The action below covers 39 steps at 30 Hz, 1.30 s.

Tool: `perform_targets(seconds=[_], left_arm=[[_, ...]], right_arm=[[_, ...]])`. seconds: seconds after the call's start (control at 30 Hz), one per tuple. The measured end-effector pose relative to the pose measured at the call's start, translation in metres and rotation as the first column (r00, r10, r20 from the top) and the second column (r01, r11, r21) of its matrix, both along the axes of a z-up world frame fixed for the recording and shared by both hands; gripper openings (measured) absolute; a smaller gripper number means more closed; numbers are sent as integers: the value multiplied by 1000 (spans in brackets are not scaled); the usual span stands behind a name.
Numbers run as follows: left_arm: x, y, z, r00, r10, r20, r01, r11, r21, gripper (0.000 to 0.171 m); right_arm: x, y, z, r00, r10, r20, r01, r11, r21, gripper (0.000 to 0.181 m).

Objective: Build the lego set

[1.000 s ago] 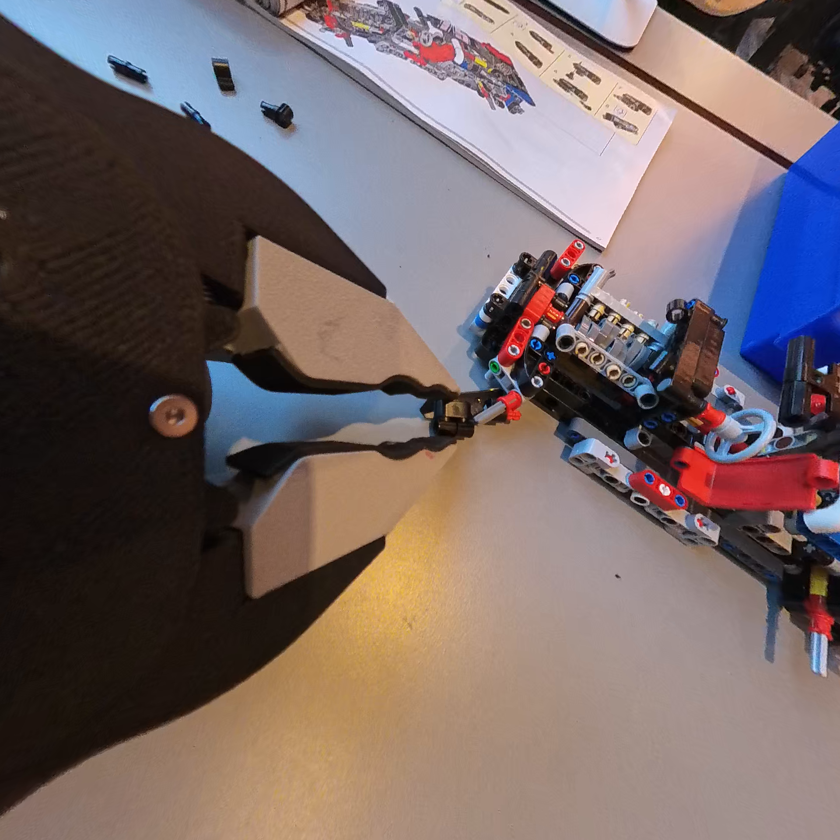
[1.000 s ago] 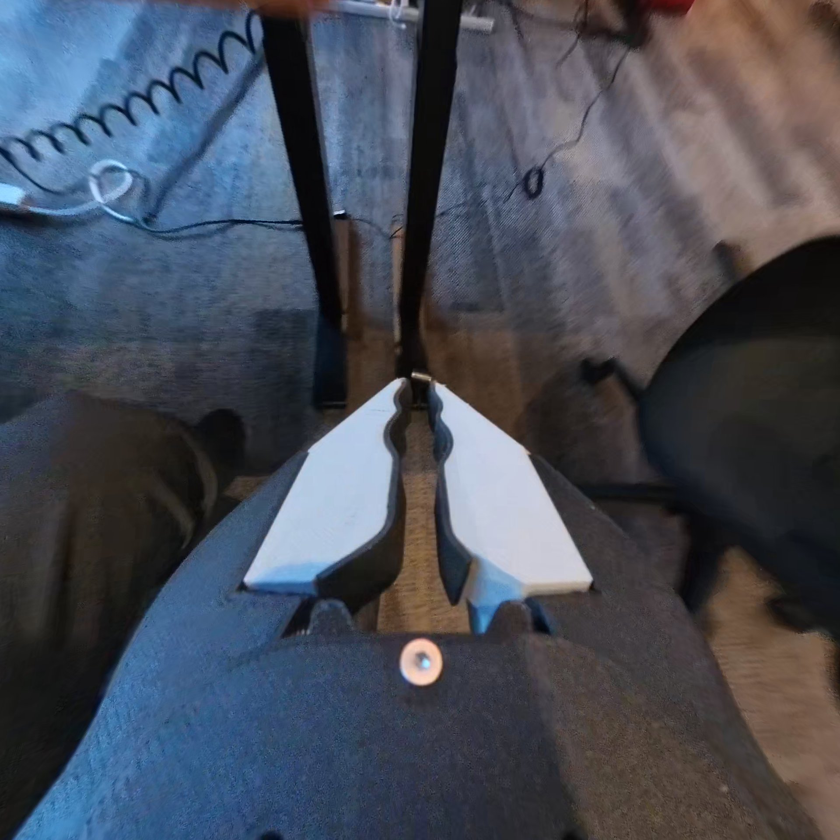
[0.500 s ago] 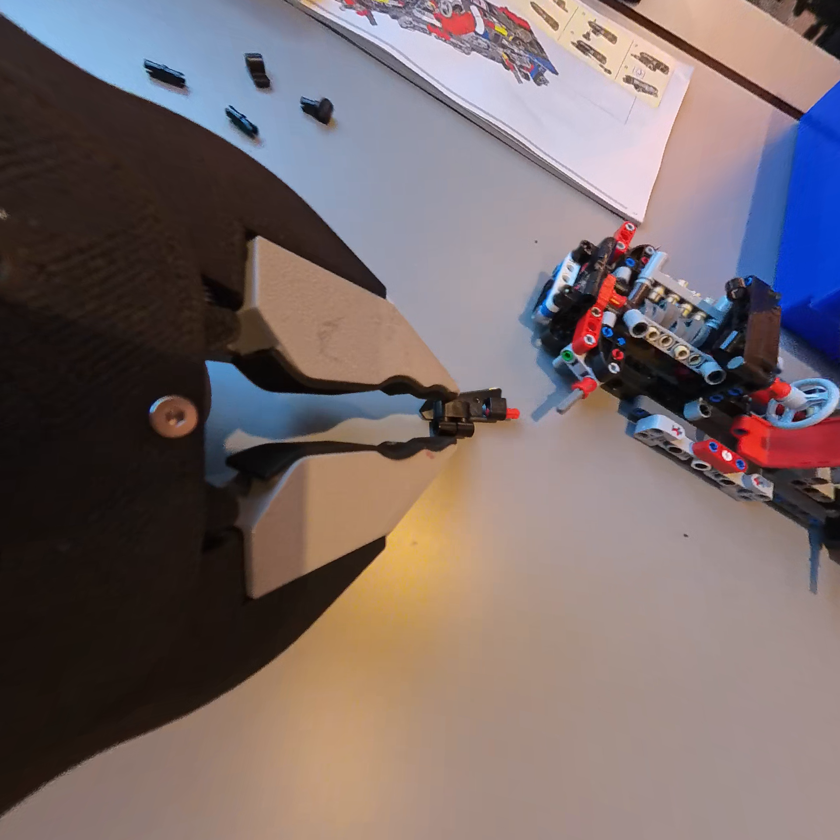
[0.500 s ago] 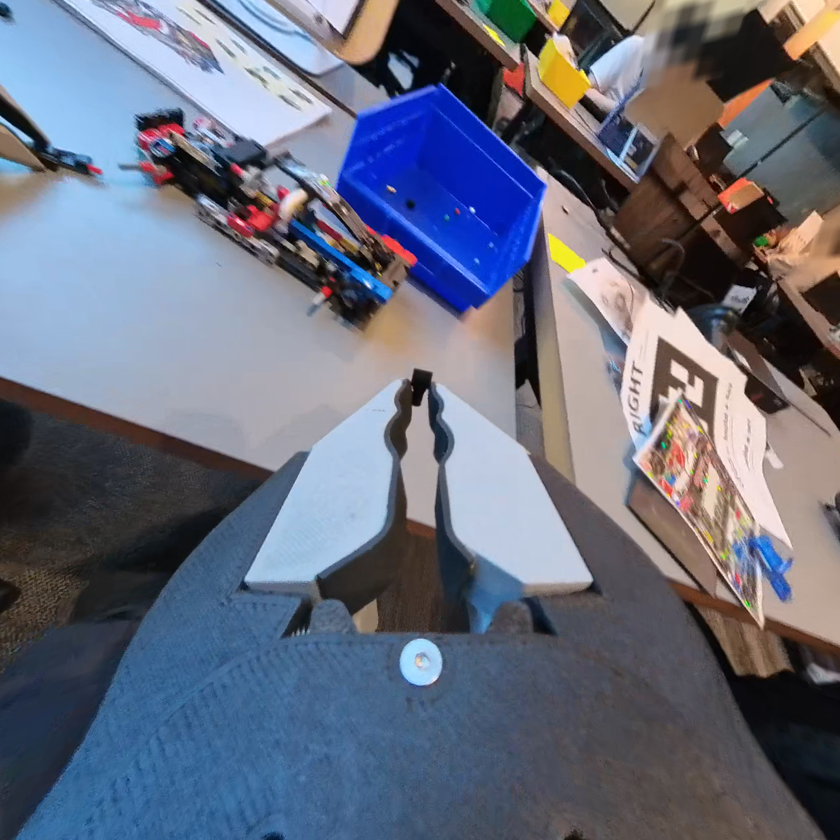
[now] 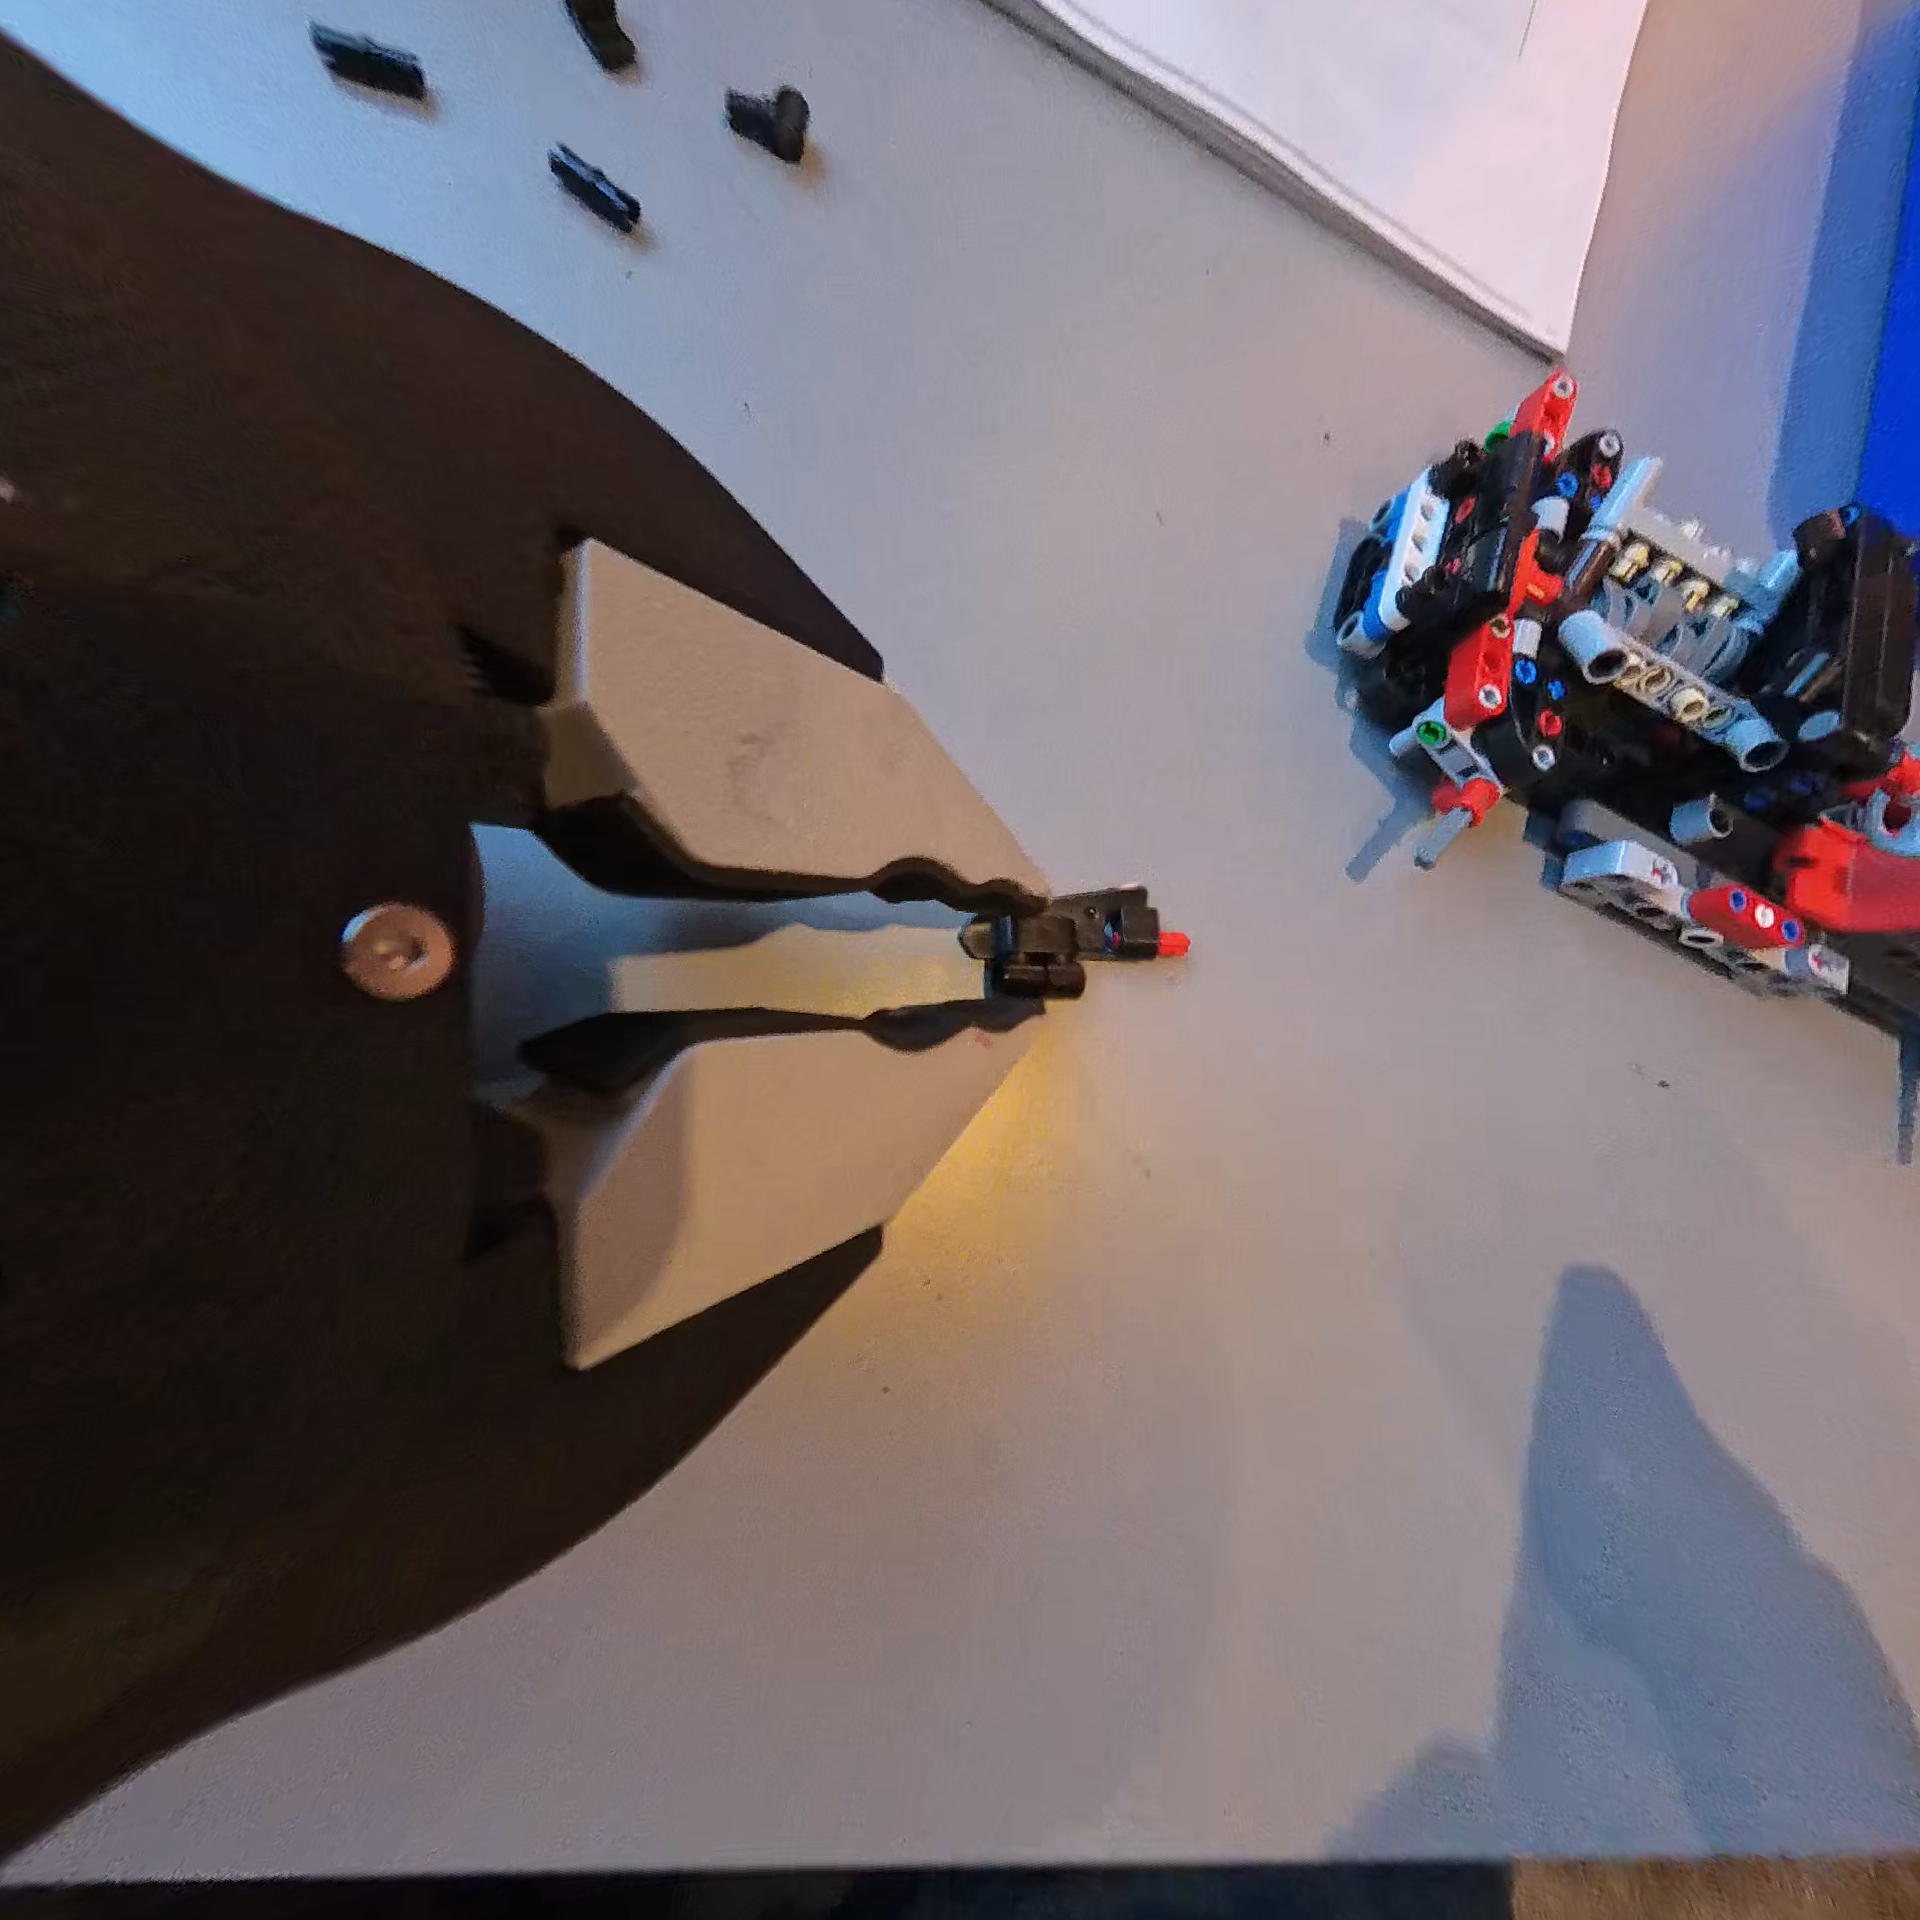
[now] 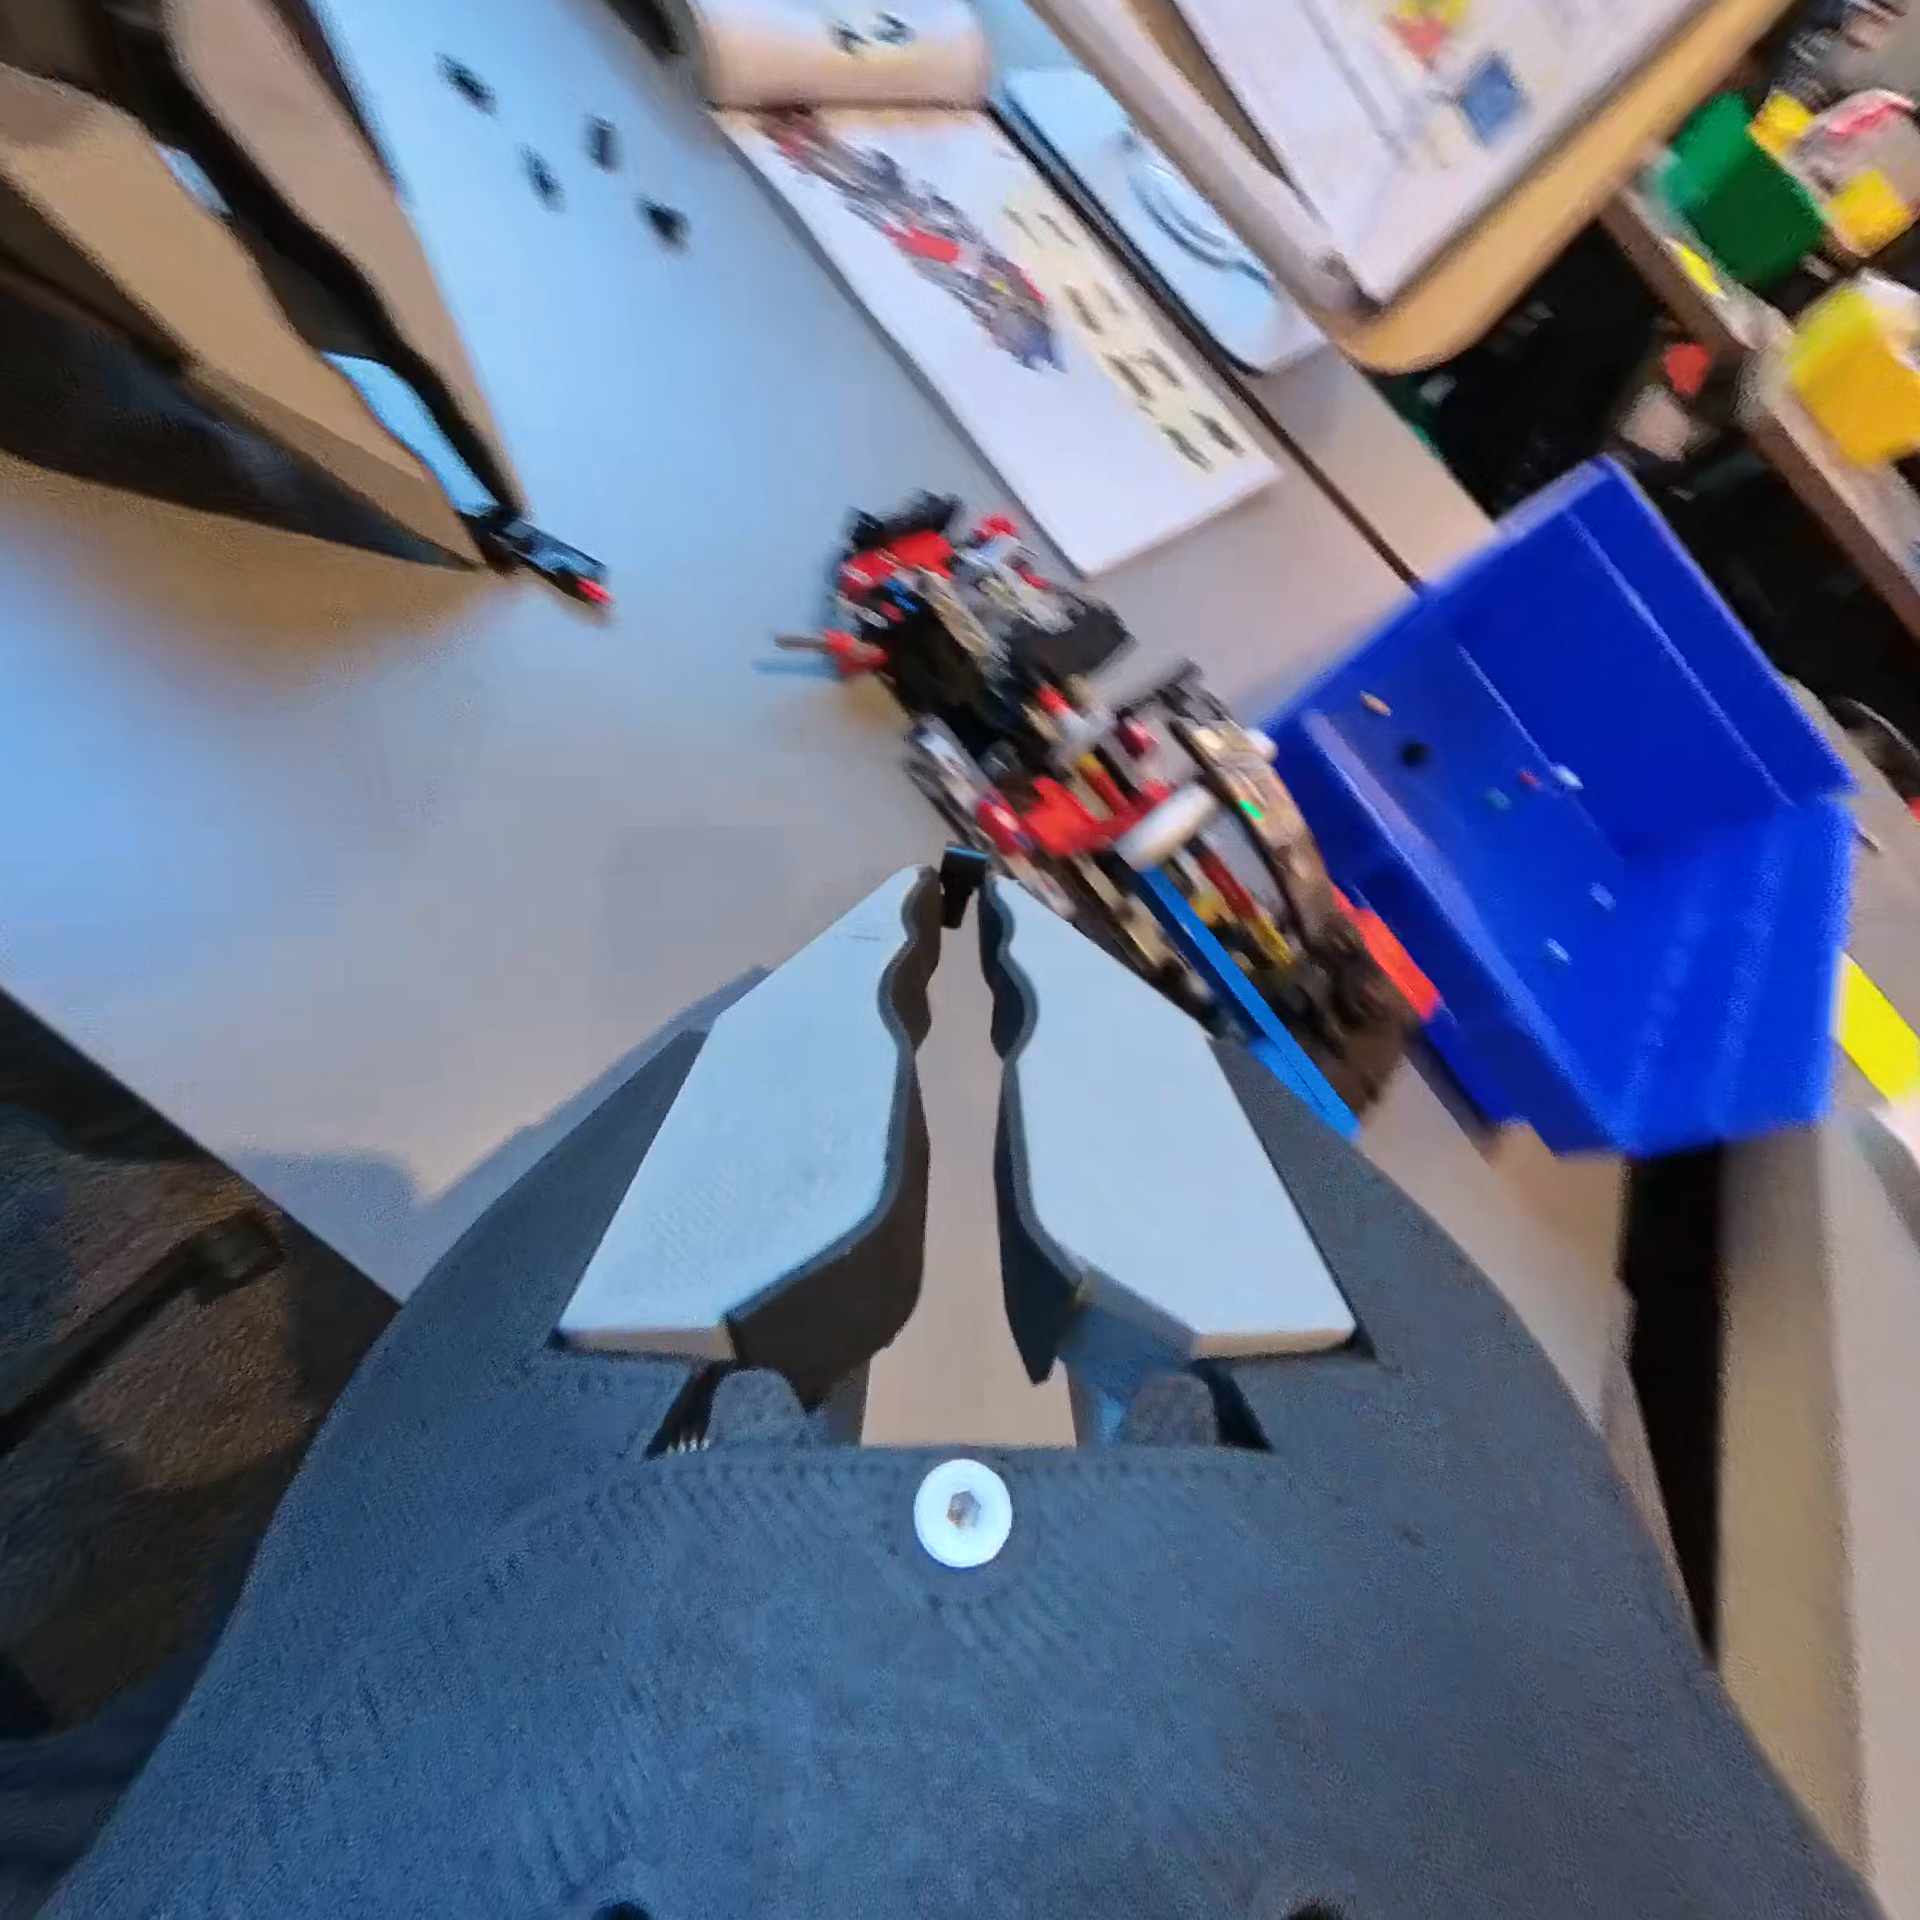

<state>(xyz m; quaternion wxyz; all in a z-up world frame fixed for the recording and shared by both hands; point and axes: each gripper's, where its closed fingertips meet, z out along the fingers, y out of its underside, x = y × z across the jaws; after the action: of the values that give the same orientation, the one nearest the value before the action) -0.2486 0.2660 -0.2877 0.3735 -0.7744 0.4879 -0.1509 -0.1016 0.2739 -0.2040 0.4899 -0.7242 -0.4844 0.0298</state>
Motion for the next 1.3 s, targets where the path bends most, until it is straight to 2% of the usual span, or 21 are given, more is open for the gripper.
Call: perform_targets(seconds=[0.1, 0.2, 0.37, 0.47, 0.6, 0.67, 0.83, 0.97, 1.03, 1.17, 1.3], left_arm=[[-8, -1, 0, 998, -40, 51, 45, 995, -89, 12], [-18, 0, 2, 994, -28, 106, 47, 983, -177, 12], [-33, 2, 1, 994, 12, 106, 9, 982, -191, 15], [-34, 1, 0, 996, -1, 85, 15, 986, -165, 17], [-33, -1, 0, 997, -16, 78, 28, 988, -153, 21], [-33, -2, 0, 997, -21, 73, 31, 989, -145, 22], [-33, -2, 0, 997, -20, 71, 30, 990, -141, 27], [-33, -2, 2, 995, -23, 93, 38, 987, -156, 29], [-32, -4, 1, 996, -35, 79, 46, 988, -147, 31], [-35, -2, 1, 999, -13, 33, 15, 998, -56, 33], [-37, -1, 8, 999, 5, 41, -6, 1000, 21, 32]], right_arm=[[-46, -10, -21, 986, 166, -12, -166, 977, -133, 4], [-75, -18, -40, 965, 249, -81, -262, 917, -300, 4], [-99, -12, -58, 955, 273, -112, -295, 877, -380, 4], [-106, -8, -78, 959, 274, -72, -279, 862, -424, 4], [-110, -3, -86, 959, 271, -77, -276, 851, -446, 4], [-110, -4, -85, 957, 274, -97, -286, 832, -475, 9], [-99, -10, -78, 950, 298, -95, -308, 836, -455, 20], [-90, -23, -83, 937, 329, -117, -343, 806, -482, 19], [-89, -24, -85, 935, 335, -119, -351, 816, -460, 18], [-80, -24, -81, 934, 345, -91, -352, 846, -400, 23], [-64, -27, -81, 932, 349, -93, -356, 843, -404, 24]])
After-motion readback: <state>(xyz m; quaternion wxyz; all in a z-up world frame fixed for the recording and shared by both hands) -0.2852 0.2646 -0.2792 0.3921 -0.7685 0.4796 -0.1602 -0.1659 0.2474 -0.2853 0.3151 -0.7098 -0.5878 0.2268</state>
